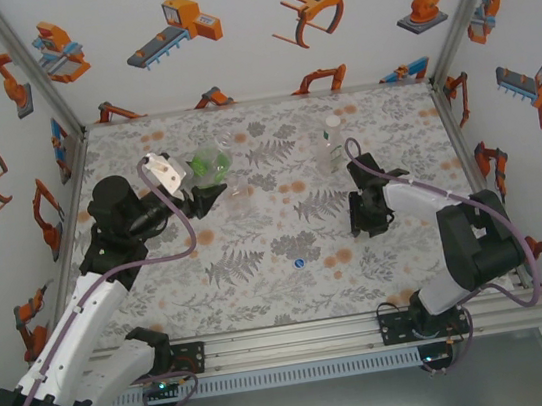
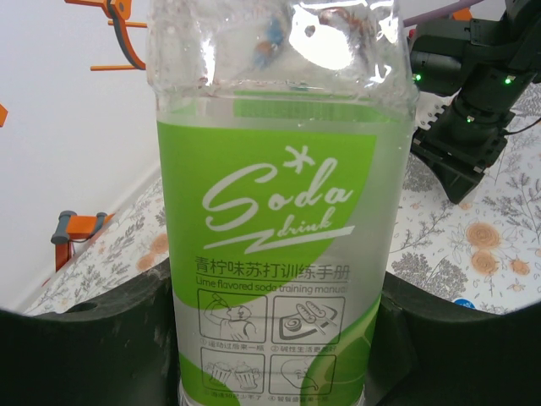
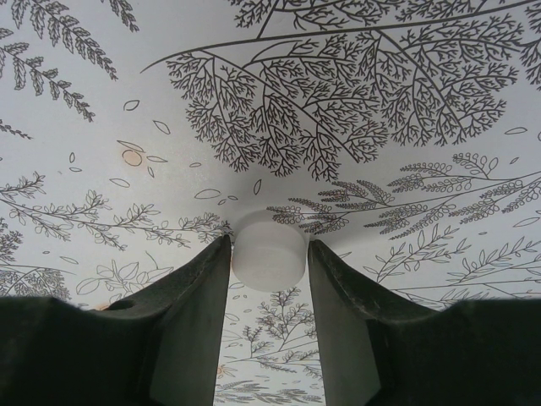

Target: Screw on the bottle caps

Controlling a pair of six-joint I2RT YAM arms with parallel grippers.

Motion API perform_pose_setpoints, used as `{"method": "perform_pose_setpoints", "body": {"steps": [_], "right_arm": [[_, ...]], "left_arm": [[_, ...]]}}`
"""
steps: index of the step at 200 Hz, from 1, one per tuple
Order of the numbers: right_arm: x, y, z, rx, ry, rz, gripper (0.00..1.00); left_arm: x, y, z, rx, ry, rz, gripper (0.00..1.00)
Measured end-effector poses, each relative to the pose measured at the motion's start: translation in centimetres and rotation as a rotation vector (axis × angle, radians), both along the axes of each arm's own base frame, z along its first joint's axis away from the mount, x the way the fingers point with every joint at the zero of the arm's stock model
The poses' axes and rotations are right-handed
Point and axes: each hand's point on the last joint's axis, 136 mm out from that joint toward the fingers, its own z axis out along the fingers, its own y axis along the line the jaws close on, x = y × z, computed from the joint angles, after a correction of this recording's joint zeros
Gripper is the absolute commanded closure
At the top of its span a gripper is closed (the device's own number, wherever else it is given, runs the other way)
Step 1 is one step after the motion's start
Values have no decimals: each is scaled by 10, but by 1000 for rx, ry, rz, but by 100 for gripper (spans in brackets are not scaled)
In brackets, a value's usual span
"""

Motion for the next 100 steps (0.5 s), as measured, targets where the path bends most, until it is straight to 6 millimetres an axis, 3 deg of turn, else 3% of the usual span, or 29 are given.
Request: {"method": "perform_pose_setpoints", "body": {"steps": [100], "right_arm": [[-1, 0, -1, -2, 4, -1, 62]], "left_arm": [[0, 0, 0, 0, 0, 0, 100]]}}
